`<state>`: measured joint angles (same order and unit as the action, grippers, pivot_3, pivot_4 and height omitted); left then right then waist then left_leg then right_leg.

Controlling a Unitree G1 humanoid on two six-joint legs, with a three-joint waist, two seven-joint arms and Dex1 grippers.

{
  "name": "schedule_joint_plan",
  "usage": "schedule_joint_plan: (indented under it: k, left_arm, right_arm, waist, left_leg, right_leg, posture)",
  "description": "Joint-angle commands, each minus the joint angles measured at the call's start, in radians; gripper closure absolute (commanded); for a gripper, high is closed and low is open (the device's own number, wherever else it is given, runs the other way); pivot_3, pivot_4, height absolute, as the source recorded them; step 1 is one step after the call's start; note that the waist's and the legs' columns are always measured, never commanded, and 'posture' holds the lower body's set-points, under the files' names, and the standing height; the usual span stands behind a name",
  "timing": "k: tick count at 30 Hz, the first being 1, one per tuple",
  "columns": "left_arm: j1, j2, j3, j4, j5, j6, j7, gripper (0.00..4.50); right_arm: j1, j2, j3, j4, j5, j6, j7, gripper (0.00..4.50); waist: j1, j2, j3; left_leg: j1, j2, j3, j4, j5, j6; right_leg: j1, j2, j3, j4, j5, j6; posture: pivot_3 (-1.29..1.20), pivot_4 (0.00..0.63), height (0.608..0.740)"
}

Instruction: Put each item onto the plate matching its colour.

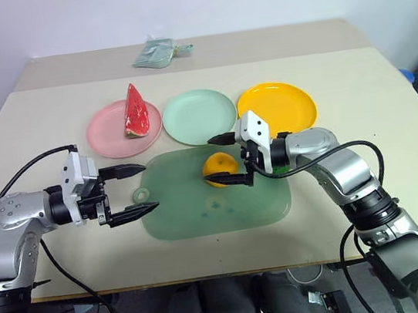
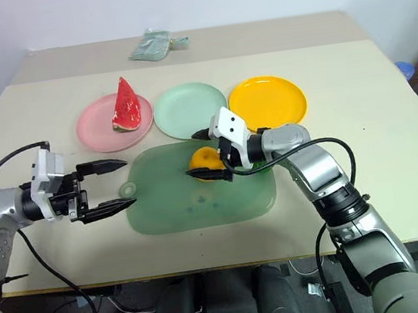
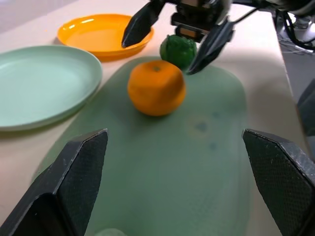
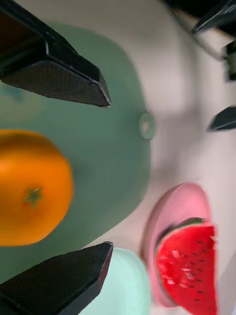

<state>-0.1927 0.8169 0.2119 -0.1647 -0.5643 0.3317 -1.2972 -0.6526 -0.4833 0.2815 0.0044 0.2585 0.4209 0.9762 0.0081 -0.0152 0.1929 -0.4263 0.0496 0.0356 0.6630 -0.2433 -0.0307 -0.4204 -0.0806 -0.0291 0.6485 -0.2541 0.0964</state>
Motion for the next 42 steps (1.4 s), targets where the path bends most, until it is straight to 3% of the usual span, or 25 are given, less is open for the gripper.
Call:
schedule_joint_plan:
  k: [1,13,15,17,21,26,34,42]
  left_arm:
    - [0.050,0.012,0.062,-0.053,-0.046,-0.015,-0.007,0.04]
    - [0.048,-0.004,0.025,-0.063,-0.026,-0.061,0.033,0.04]
    - [0.043,-0.006,0.020,-0.060,-0.023,-0.071,0.037,0.00]
    - [0.034,-0.005,0.018,-0.056,-0.031,-0.064,0.041,0.00]
    - [-0.001,-0.021,0.011,-0.037,-0.025,-0.063,0.073,0.00]
    - [-0.060,-0.062,-0.015,-0.007,0.021,-0.078,0.153,0.00]
    - [-0.153,-0.147,-0.074,0.030,0.061,-0.071,0.246,0.00]
    - [-0.155,-0.151,-0.105,0.045,0.080,-0.091,0.226,0.00]
  right_arm:
    - [-0.042,-0.007,0.007,0.056,-0.021,0.066,0.011,0.00]
    - [-0.050,0.018,0.016,0.110,-0.053,0.103,0.032,0.00]
    - [-0.047,0.020,0.007,0.101,-0.050,0.094,0.031,0.87]
    - [-0.054,0.031,-0.029,0.087,-0.017,0.113,0.025,1.24]
    - [-0.100,0.053,-0.146,0.141,0.018,0.101,-0.044,1.24]
    - [-0.210,0.023,-0.276,0.371,-0.036,-0.050,-0.213,1.24]
    - [-0.291,-0.016,-0.308,0.676,-0.153,-0.235,-0.383,1.24]
    - [-0.272,0.013,-0.292,0.726,-0.163,-0.277,-0.376,1.24]
  waist:
    - [-0.003,0.000,0.000]
    - [-0.002,0.000,0.000]
    - [-0.002,0.000,0.000]
    - [-0.002,0.000,0.000]
    - [-0.001,0.000,0.000]
    - [0.004,0.000,0.000]
    - [-0.009,0.000,0.000]
    - [-0.028,0.001,0.000]
  left_leg:
    - [0.000,0.000,0.000,0.000,0.000,0.000]
    - [0.000,0.000,0.000,-0.001,0.000,0.000]
    - [0.000,0.000,0.000,-0.001,0.000,0.000]
    - [0.000,0.000,0.000,-0.001,0.000,0.000]
    - [0.000,0.000,0.000,-0.001,0.000,0.000]
    - [0.000,0.000,0.001,0.000,0.000,0.000]
    - [0.000,0.000,0.002,-0.002,0.000,0.000]
    - [0.000,0.000,0.002,-0.004,0.000,0.000]
  right_leg:
    - [0.000,0.000,0.000,0.000,0.000,0.000]
    - [-0.001,0.000,0.000,0.000,0.000,0.000]
    - [-0.001,0.000,0.000,0.000,0.000,0.000]
    - [-0.001,0.000,0.000,0.000,0.000,0.000]
    - [-0.001,0.000,0.000,0.000,0.000,0.000]
    - [-0.001,0.000,0.000,0.000,0.000,0.000]
    - [-0.002,0.000,0.001,0.000,0.000,0.000]
    - [-0.003,0.000,0.002,0.000,0.000,0.000]
  posture:
    - [0.00,0.150,0.740]
    - [0.00,0.150,0.740]
    - [0.00,0.150,0.740]
    - [0.00,0.150,0.740]
    - [0.00,0.150,0.740]
    - [0.00,0.150,0.740]
    - [0.00,0.150,0.740]
    - [0.00,0.150,0.740]
